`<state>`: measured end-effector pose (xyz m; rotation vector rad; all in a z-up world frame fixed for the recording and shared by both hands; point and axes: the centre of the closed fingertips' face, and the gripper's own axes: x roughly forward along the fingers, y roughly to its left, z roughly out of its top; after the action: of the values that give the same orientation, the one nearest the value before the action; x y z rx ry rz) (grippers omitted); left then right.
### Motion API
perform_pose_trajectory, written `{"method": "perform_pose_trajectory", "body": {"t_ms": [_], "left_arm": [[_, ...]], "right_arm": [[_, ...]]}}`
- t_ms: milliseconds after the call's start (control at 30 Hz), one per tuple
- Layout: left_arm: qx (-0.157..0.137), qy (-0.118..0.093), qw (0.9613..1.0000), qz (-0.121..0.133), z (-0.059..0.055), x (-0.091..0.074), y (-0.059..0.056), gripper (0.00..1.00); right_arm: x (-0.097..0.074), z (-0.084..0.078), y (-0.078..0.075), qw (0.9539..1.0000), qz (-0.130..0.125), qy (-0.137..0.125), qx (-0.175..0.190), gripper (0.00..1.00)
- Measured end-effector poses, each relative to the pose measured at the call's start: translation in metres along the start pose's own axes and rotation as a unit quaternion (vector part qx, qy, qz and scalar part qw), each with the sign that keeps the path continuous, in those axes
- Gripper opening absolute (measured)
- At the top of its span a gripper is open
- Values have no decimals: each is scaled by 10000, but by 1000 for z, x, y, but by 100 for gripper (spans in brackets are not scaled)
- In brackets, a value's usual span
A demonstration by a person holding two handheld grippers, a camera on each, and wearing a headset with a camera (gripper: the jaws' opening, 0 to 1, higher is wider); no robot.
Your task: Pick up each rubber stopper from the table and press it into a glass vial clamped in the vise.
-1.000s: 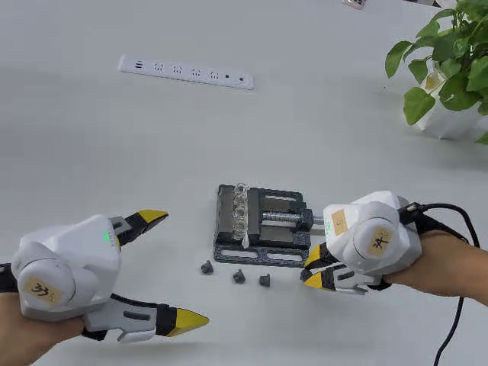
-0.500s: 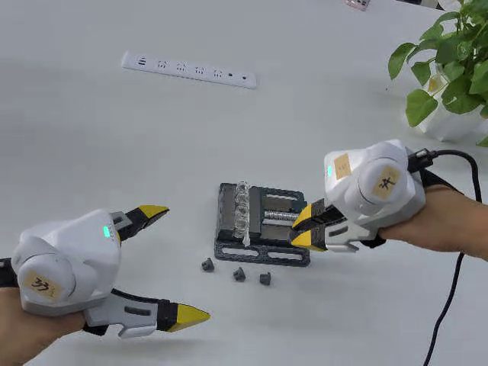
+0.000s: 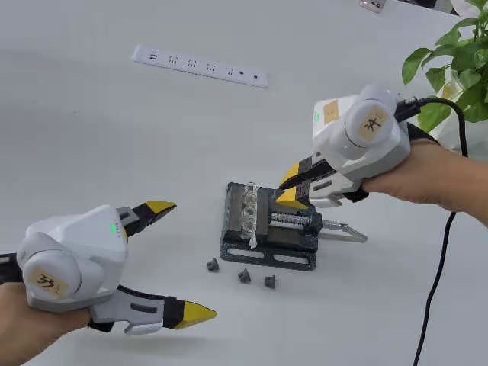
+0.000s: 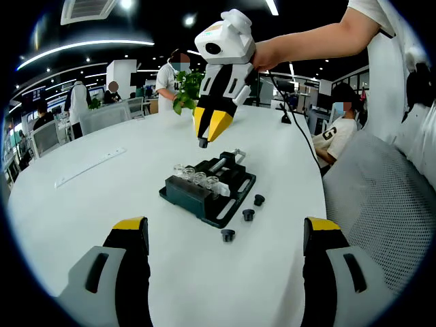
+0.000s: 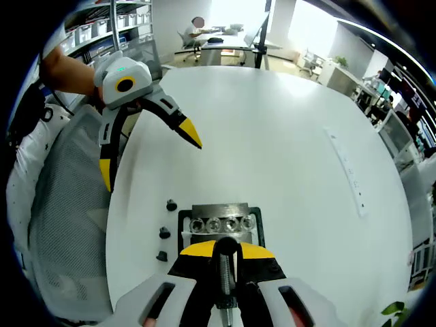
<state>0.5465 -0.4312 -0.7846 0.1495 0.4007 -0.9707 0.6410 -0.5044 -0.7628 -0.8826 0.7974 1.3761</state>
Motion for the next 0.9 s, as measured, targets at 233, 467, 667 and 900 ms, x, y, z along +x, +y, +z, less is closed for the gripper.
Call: {"method": "perform_pose_trajectory", "body": {"t_ms": [233, 467, 667, 900], "left_arm": [[-55, -79, 9999, 46, 3, 1, 3, 93], [-93, -102, 9999, 74, 1, 2, 6, 93], [-110, -108, 9999, 76, -1, 2, 7, 93], [-148, -117, 9998, 88, -3, 2, 9, 93]], "right_arm": [[9, 8, -10, 9999, 64, 39, -83, 7], [19, 8, -18, 9998, 120, 107, -123, 7], [28, 9, -20, 9996, 182, 161, -123, 7], [35, 7, -23, 9994, 227, 222, -132, 7]]}}
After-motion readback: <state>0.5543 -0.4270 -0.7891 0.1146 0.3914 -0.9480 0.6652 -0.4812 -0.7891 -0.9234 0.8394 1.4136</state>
